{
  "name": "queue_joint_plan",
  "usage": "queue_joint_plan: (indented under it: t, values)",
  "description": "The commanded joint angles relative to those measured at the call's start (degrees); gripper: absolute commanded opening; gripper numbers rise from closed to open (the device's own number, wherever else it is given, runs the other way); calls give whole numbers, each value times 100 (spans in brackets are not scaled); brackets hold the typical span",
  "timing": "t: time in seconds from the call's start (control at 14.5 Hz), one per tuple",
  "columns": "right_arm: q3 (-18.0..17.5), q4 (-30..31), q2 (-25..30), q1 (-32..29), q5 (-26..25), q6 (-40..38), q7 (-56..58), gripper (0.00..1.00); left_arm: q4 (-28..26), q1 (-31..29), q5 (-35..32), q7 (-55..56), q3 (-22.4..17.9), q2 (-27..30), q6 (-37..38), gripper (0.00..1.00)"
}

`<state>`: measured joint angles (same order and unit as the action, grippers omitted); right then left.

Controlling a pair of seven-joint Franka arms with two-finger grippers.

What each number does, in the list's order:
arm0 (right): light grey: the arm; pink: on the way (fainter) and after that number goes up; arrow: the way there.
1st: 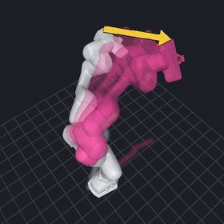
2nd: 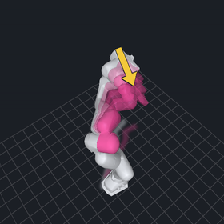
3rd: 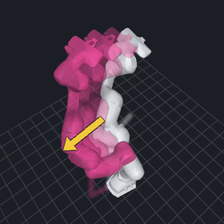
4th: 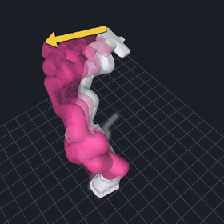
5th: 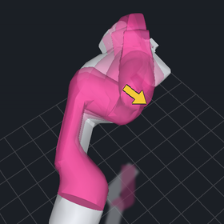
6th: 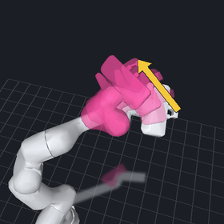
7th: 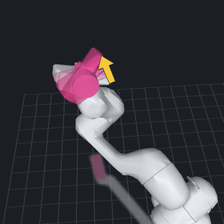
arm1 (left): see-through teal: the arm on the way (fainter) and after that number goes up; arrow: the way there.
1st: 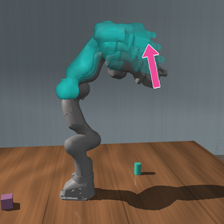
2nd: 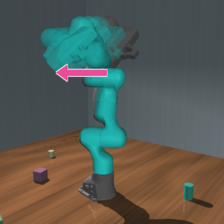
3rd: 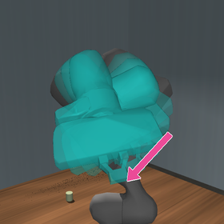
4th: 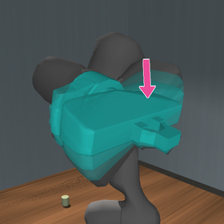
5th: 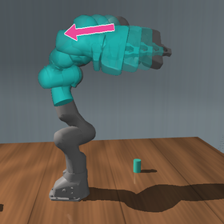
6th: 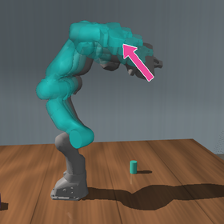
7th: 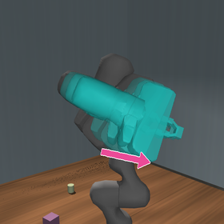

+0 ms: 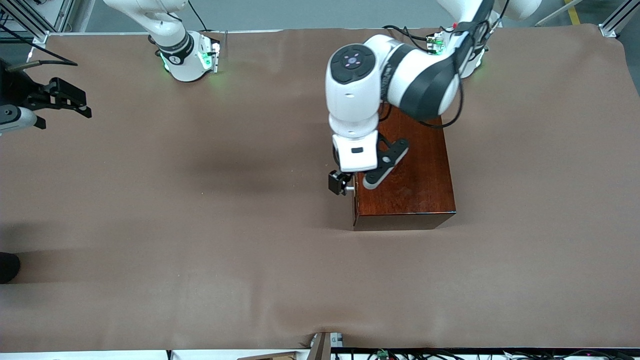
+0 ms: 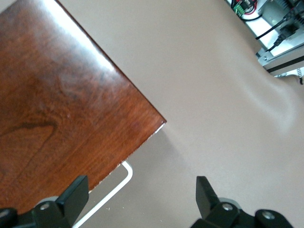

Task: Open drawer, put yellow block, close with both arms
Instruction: 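Press the drawer front flush with the left gripper, then lift away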

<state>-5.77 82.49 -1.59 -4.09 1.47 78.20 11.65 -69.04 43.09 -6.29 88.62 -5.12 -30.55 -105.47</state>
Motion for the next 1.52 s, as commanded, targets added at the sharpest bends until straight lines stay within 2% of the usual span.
queue_joint_plan:
  t: [0.0,0.9,1.45]
  values:
    - [-56,215,211,-66,-15,28,-75,100,-119,-64,145,-283,2,241,88,100]
    - [-56,215,211,-66,-15,-7,-75,100,-154,-810,233,-1856,2,892,334,100]
    - [-56,215,211,-66,-15,-7,-75,100,-268,-1469,356,-3174,11,1402,914,100]
